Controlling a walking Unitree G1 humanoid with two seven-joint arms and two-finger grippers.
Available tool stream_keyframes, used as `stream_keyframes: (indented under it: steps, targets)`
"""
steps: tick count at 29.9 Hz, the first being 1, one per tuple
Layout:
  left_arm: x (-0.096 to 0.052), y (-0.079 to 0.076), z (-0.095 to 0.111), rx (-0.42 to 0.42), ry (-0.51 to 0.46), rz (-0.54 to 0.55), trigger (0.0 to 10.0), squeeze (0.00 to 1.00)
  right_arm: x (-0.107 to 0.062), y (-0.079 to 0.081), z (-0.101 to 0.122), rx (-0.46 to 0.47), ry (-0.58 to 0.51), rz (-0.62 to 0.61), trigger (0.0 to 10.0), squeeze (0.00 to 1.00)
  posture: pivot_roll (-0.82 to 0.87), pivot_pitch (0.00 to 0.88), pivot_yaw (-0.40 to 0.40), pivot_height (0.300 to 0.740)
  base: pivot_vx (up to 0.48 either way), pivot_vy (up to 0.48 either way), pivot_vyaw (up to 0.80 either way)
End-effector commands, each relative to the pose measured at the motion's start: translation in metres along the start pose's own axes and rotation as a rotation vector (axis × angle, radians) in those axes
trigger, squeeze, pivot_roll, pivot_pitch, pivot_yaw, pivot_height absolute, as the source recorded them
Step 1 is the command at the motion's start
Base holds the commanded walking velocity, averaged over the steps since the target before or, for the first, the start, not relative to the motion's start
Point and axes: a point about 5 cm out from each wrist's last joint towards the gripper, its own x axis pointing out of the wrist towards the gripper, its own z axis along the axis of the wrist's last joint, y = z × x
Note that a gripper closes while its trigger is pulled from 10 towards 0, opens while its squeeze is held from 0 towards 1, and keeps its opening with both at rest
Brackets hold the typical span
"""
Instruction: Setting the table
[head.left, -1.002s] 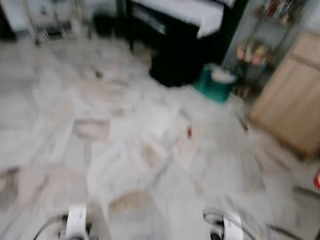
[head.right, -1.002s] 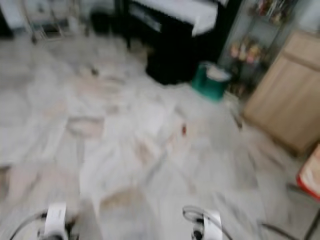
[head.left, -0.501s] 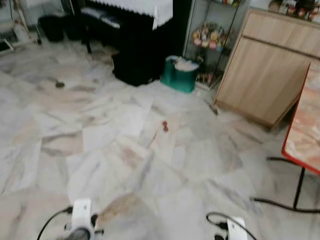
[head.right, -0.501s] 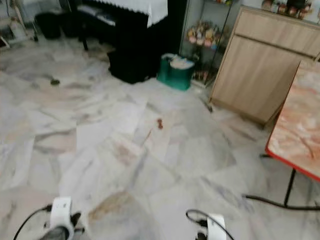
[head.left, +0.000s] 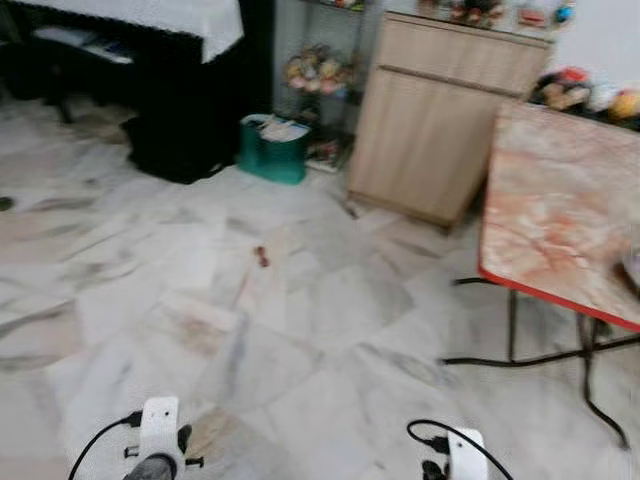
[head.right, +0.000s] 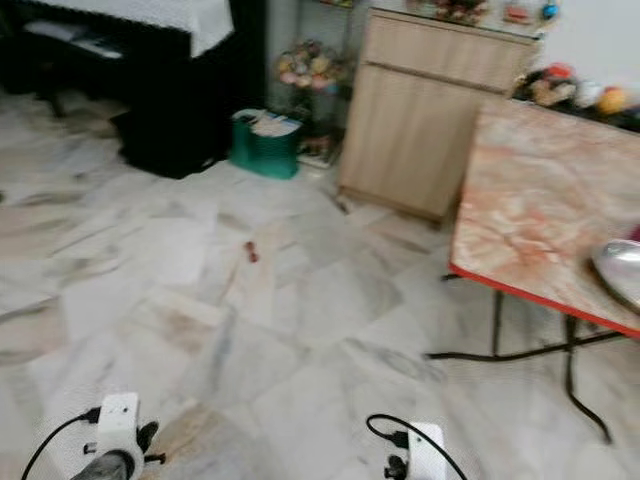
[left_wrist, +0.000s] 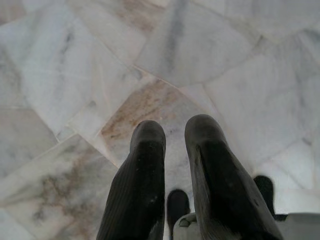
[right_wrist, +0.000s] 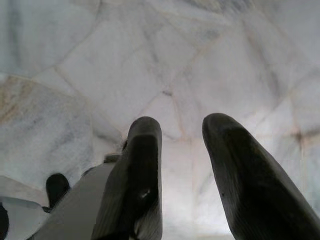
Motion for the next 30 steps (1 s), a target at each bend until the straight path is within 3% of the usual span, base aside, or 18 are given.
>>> stream_keyframes:
  steps: [1,22,30]
  targets:
    - [0.0009,-0.0059,0.0006,-0.022,0.006,-0.008,10.0,0.00,-0.0010,-0.0071,-0.0001,-0.014,0.001,-0.016,10.0,0.00,0.05,0.000,-0.068,0.740,0.000,0.000,-0.70]
    - [0.0001,-0.0067,-0.0026,-0.046,0.013,-0.001,10.0,0.00,-0.0009,-0.0079,0.0013,-0.033,-0.002,-0.013,10.0,0.00,0.05,0.000,-0.076,0.740,0.000,0.000,-0.70]
    - [0.0000,-0.0049,-0.0028,-0.054,0.015,0.006,10.0,0.00,-0.0010,-0.0084,0.0027,-0.024,-0.020,-0.017,10.0,0.00,0.05,0.000,-0.079,0.740,0.000,0.000,-0.11]
